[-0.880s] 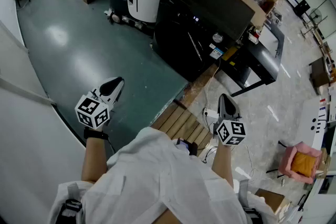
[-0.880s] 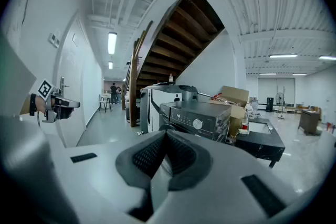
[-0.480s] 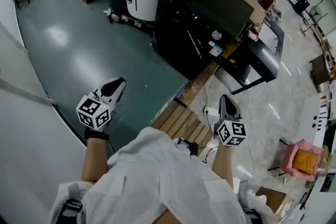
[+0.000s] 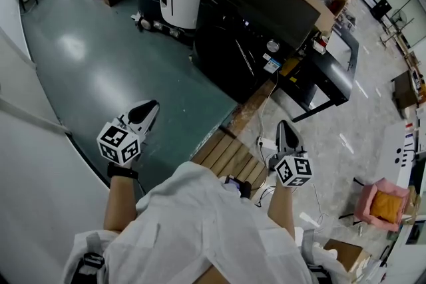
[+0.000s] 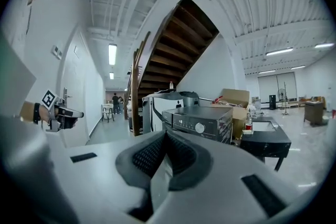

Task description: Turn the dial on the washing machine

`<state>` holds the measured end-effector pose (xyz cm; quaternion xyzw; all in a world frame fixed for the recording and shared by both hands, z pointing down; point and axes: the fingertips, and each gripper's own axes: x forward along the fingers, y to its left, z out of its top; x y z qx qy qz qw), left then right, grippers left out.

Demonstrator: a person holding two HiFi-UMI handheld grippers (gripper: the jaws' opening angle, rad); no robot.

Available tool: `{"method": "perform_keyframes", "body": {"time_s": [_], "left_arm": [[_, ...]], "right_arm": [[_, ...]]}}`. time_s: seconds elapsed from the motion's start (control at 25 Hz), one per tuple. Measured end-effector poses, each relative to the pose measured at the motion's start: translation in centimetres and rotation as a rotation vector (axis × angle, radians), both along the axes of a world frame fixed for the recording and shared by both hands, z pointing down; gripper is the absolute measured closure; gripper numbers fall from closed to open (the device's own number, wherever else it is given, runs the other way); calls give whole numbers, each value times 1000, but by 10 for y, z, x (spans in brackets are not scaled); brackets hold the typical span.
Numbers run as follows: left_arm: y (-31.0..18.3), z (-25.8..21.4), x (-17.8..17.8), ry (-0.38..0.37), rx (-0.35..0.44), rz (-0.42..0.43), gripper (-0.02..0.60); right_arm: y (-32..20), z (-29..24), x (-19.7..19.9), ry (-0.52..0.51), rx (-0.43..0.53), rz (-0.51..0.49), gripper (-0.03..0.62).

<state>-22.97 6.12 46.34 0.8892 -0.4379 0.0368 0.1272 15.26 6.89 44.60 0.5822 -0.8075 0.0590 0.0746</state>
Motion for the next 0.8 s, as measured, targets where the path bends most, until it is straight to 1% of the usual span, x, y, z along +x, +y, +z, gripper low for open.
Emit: {"method": "perform_keyframes", "body": {"time_s": [0.24, 0.8], "left_arm": [[0, -2, 6, -2, 4, 10, 545], [-3, 0, 17, -4, -3, 39, 545]], "right_arm": [[5, 0, 4, -3, 3, -4, 592], [11, 8, 12, 3, -19, 23, 592]]}}
